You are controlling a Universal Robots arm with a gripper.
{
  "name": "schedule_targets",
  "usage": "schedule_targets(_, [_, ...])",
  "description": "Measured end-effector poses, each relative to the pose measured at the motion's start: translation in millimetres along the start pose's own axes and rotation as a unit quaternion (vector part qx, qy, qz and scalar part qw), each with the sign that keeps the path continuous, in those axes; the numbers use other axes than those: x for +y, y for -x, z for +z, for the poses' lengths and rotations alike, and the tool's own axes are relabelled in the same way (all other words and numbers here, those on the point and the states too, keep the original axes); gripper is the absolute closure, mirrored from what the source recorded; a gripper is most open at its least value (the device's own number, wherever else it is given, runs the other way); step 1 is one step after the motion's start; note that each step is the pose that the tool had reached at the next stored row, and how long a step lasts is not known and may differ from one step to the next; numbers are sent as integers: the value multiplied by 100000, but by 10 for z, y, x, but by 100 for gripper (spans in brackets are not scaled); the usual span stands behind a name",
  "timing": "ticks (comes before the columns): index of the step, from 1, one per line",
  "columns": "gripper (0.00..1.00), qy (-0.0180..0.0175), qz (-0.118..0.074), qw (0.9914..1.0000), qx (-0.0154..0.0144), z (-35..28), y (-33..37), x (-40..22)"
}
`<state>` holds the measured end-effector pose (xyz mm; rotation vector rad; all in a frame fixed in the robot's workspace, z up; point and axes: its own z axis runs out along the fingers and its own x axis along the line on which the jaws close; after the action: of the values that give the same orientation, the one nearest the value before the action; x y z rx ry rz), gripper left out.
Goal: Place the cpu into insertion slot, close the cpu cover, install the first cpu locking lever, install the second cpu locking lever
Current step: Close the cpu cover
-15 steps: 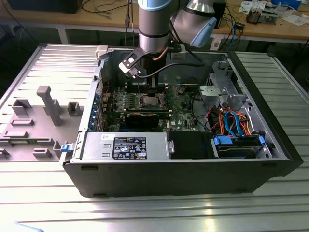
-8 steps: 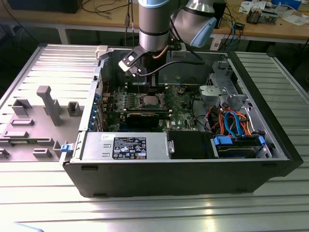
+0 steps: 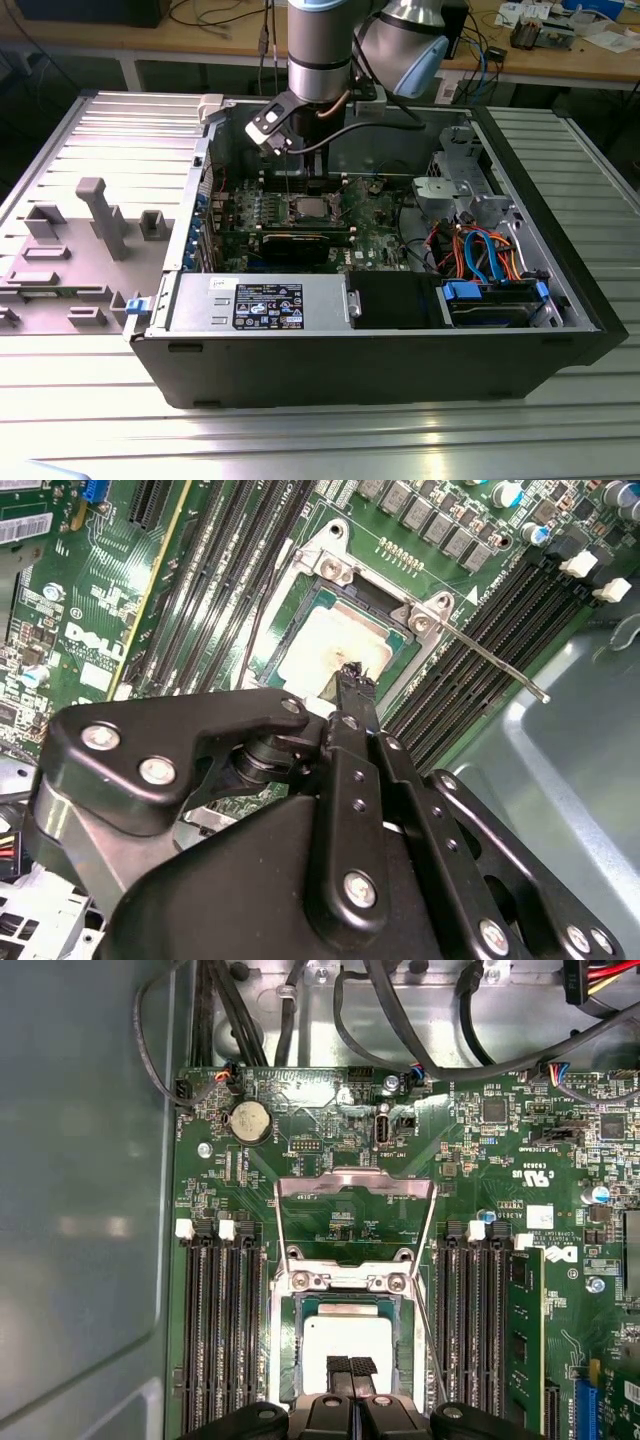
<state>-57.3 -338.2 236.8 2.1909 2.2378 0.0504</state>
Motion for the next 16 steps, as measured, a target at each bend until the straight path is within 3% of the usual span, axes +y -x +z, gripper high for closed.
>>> schedule_targets(16, [89,1,-1,100000,3,-28,-1,1])
